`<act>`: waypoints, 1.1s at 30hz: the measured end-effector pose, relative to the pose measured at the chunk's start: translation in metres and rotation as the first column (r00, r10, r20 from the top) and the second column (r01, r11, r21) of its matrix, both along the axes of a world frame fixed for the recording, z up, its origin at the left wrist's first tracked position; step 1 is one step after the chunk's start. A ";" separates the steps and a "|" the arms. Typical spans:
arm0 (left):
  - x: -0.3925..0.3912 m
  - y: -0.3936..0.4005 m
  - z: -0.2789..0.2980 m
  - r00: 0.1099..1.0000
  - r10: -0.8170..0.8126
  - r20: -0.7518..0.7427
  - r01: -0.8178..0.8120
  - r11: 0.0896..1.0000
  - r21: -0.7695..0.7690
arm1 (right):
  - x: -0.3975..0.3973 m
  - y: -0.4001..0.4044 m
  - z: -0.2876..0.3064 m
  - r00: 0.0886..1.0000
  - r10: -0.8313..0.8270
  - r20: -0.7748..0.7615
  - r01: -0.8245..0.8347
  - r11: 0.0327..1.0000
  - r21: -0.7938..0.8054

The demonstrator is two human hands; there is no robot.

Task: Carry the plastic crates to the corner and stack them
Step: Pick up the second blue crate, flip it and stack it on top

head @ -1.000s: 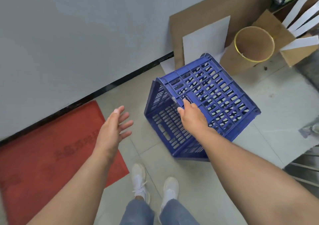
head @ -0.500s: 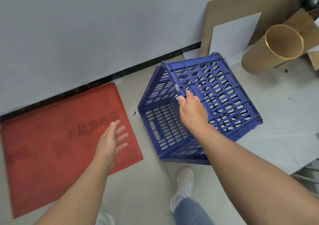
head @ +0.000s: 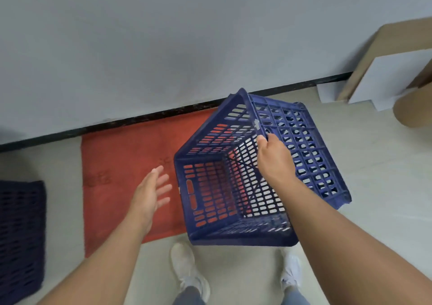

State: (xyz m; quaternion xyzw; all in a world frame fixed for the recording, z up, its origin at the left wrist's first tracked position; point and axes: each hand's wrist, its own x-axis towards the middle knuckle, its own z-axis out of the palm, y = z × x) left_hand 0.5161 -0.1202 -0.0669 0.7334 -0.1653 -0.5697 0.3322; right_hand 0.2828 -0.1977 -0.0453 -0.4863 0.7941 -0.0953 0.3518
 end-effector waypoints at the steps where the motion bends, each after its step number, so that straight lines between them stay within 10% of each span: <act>1: 0.017 0.001 0.001 1.000 0.017 0.011 -0.017 1.000 0.000 | 0.021 0.000 -0.001 1.000 0.013 0.025 -0.013 1.000 -0.002; 18: 0.115 0.012 -0.071 0.992 0.089 0.093 -0.097 0.992 0.080 | 0.060 0.005 -0.089 0.983 -0.006 0.183 0.005 1.000 0.008; 26: 0.144 0.007 -0.151 0.913 0.047 0.405 -0.115 0.983 0.145 | 0.010 -0.015 -0.143 0.984 -0.153 0.087 0.150 0.988 0.046; 33: 0.148 0.000 -0.210 0.982 0.081 0.171 -0.137 0.926 0.351 | -0.012 -0.031 -0.178 0.951 -0.301 0.075 0.298 0.953 0.054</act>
